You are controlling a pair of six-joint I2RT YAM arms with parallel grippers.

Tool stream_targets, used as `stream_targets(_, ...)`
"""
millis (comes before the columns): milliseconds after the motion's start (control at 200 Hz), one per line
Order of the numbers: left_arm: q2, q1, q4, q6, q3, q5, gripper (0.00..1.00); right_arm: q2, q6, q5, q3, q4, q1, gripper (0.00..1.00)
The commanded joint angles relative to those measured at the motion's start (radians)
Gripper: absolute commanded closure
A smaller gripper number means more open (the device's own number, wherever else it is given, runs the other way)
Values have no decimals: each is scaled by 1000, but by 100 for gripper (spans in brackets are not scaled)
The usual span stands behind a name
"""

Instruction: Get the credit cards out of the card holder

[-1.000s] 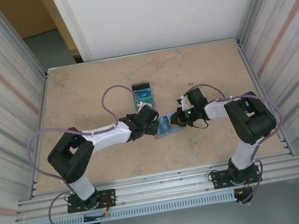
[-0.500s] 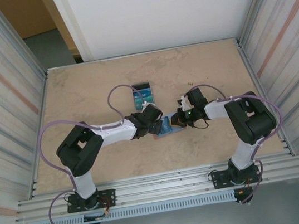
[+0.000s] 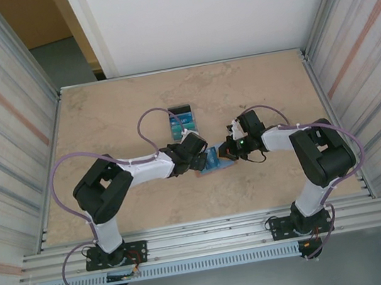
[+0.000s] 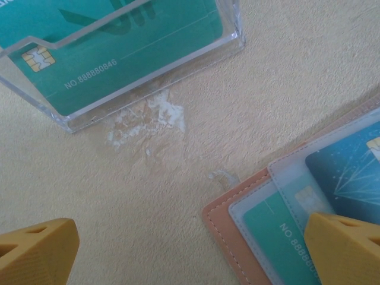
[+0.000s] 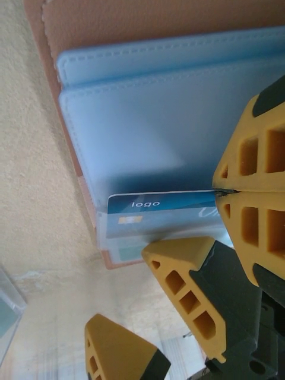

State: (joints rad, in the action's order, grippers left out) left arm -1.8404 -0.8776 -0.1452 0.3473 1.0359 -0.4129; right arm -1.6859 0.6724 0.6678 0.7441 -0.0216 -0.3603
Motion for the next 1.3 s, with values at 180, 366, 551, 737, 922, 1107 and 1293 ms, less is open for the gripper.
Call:
stream_targets(180,-71,-5,-86,-10,-15,6,1,-25,40,73,1,-108,-17,89)
stream_targets(366,-76,-4,-97,-13,-13,1,1,-49,48,82,4,-144,-31,86)
stream_targets(551,-78,-4,-98,-8,-14,2,1,-79,69,97,2,-190,-32,85)
stream_targets(737,-74,-4,-102,-7,-17,0,1,-80,84,108,-10,-226,-29,87)
stream_targets(922,-69,0,-103,-7,-27,-8,1,-66,87,116,-27,-236,-9,92)
stream_targets(1107,-56,12,-103,-1,-40,-11,1,-42,86,118,-57,-243,18,97)
stream_targets(1293,-46,15,-110,-2,-46,-21,1,-10,76,112,-84,-235,42,99)
